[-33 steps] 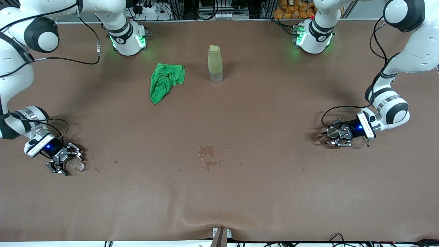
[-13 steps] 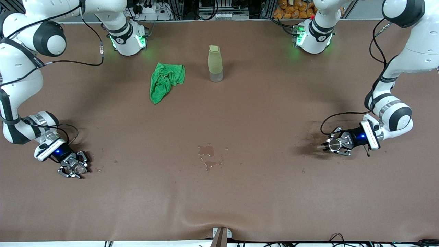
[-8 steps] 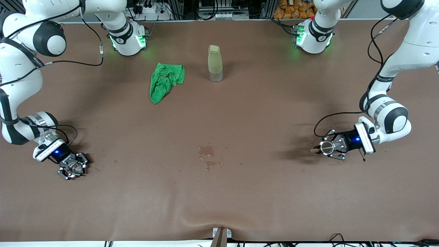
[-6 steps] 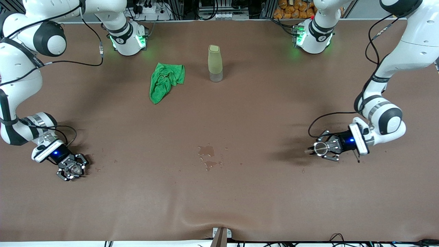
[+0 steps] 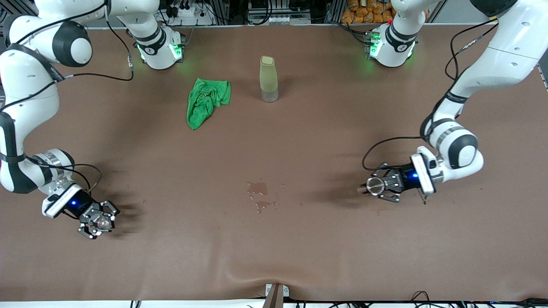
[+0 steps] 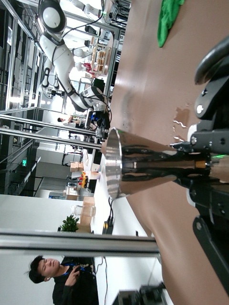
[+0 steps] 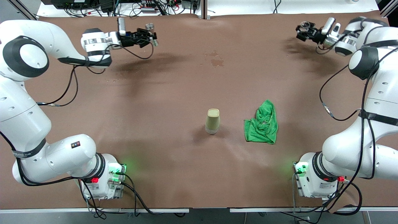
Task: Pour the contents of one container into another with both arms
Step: 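Lift the jigger and beaker, bringing both grippers together mid-table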
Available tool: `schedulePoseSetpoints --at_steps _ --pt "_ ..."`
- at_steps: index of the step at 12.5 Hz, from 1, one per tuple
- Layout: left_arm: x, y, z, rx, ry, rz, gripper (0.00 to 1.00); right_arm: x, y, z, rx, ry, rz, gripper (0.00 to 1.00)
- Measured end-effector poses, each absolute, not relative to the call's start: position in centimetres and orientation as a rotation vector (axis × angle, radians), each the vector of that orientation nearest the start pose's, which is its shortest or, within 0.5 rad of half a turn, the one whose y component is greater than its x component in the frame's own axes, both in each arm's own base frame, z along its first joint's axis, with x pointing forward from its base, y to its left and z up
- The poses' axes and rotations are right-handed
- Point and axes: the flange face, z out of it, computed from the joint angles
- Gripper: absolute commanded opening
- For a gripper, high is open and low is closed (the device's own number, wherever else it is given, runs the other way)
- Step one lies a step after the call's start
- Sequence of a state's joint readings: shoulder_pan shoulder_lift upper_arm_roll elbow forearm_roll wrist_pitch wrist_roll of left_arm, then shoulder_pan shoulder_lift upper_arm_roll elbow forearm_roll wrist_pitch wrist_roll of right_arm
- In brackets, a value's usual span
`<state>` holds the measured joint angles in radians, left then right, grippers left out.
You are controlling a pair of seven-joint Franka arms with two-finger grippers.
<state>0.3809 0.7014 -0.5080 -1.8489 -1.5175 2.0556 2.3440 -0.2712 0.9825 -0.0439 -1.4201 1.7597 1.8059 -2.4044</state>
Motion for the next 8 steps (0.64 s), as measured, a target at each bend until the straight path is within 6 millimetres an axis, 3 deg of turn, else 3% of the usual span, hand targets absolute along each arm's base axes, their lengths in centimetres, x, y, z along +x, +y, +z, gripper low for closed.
schedulePoseSetpoints --at_steps 4,8 --pt "61.1 -20.4 20.5 1.541 -0.962 1.175 0.00 73.6 -5.7 20.1 -1.640 -0.940 -1.496 0.00" --pt "58.3 -28.7 20.6 1.550 -0.909 1.201 0.00 75.2 5.4 25.4 -1.536 -1.015 -1.412 0.00"
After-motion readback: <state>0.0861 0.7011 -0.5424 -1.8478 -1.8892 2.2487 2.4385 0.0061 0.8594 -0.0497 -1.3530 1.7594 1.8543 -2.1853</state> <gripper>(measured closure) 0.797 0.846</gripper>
